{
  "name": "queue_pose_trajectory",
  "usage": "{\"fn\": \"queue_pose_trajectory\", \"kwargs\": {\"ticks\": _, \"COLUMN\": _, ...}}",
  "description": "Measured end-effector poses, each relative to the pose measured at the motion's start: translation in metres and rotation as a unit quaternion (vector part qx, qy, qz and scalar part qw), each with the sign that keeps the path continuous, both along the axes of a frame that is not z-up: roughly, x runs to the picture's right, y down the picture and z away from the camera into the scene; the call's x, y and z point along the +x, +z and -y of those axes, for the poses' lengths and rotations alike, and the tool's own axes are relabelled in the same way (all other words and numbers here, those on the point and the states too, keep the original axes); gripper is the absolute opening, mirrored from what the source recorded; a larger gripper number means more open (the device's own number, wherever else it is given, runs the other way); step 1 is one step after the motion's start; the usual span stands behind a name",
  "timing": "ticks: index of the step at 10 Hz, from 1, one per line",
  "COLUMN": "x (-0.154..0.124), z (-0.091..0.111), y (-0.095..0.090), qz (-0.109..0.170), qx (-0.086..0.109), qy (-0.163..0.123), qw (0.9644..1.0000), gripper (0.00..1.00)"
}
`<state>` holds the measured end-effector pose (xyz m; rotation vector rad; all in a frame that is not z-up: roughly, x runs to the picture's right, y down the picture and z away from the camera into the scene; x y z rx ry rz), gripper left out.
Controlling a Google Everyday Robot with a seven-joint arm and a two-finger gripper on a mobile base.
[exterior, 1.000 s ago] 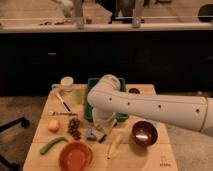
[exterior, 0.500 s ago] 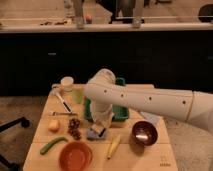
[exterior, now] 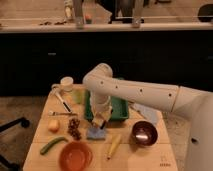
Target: Place eraser in tray
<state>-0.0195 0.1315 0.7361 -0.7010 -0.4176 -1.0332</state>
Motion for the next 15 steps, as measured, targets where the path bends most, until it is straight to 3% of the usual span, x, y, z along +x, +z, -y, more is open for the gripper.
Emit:
{"fn": "queue_pose_trajectory", "kwargs": {"ticks": 7, "x": -0.009, "z": 0.032, "y": 0.036, "qz": -0.004, "qx": 0.012, "qy": -0.024, "qw": 0.9996, "gripper": 0.00}}
{"fn": "queue_pose_trajectory", "kwargs": {"ticks": 11, "x": -0.010, "z": 0.042, "y": 0.056, "qz": -0.030, "qx": 0.042, "qy": 0.002, "qw": 0.9987, "gripper": 0.00}}
{"fn": "queue_pose_trajectory", "kwargs": {"ticks": 15, "x": -0.008, "z": 0.041, "y": 0.074, "qz": -0.057, "qx": 0.053, "qy": 0.038, "qw": 0.9962, "gripper": 0.00}}
